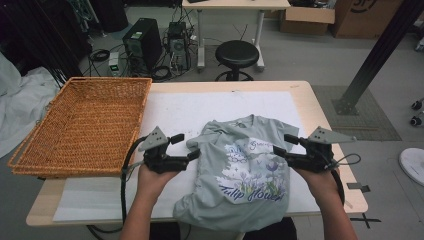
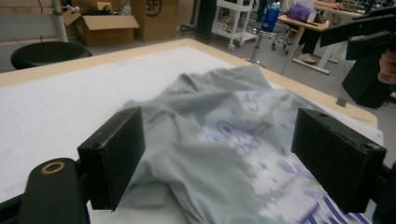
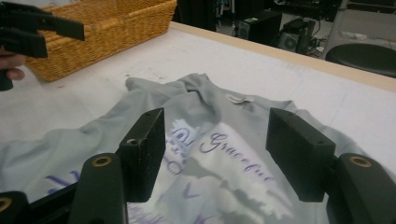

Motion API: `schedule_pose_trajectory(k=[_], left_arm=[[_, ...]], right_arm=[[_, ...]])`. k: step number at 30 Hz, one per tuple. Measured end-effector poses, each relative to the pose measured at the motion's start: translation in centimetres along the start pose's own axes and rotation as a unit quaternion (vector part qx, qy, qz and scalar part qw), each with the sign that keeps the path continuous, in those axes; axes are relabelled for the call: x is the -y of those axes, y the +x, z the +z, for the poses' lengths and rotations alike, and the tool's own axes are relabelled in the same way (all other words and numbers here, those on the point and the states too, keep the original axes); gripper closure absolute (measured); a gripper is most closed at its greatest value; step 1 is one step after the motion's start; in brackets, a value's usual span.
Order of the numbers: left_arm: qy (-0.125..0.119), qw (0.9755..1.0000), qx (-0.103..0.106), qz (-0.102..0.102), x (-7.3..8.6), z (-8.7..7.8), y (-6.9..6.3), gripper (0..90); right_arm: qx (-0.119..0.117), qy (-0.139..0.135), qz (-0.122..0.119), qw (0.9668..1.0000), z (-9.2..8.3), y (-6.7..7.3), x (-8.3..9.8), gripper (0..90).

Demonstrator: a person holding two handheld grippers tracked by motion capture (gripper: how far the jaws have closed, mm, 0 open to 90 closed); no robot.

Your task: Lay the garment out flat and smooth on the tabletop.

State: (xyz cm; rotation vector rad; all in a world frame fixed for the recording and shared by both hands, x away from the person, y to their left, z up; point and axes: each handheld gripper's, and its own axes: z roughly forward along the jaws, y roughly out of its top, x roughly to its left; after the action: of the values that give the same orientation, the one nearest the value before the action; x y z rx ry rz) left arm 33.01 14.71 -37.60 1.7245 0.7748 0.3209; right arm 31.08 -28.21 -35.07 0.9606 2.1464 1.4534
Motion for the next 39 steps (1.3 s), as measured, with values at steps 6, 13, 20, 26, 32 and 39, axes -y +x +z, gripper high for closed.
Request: schedule_pose_trajectory(k=[6,13,20,26,32,39], left_arm=[[0.044,0.9987,-0.016,-0.020,-1.1,3.5,4.2,20.9],[0.081,0.9954,-0.018,-0.049,-0.6,7.9,7.4,24.8],[0.085,0.9952,0.001,-0.047,-0.5,10.7,8.3,28.3],[0.097,0.9941,-0.005,-0.048,-0.2,12.0,9.0,29.9],[0.157,0.9858,-0.014,-0.058,1.0,14.1,10.6,36.2],[0.196,0.9802,-0.007,-0.022,1.2,14.9,9.4,85.1]], right_arm=[[0.022,0.044,0.016,0.9987,2.9,-3.8,-0.2,35.9],[0.028,0.045,0.033,0.9980,5.3,-6.8,0.0,35.9],[0.026,0.046,0.024,0.9983,6.3,-7.1,0.1,36.0],[0.034,0.031,0.016,0.9988,6.7,-7.6,-1.3,36.1],[0.035,0.029,0.015,0.9989,7.0,-8.0,-2.0,36.2],[0.036,0.044,0.019,0.9982,7.6,-8.2,-1.5,36.1]])
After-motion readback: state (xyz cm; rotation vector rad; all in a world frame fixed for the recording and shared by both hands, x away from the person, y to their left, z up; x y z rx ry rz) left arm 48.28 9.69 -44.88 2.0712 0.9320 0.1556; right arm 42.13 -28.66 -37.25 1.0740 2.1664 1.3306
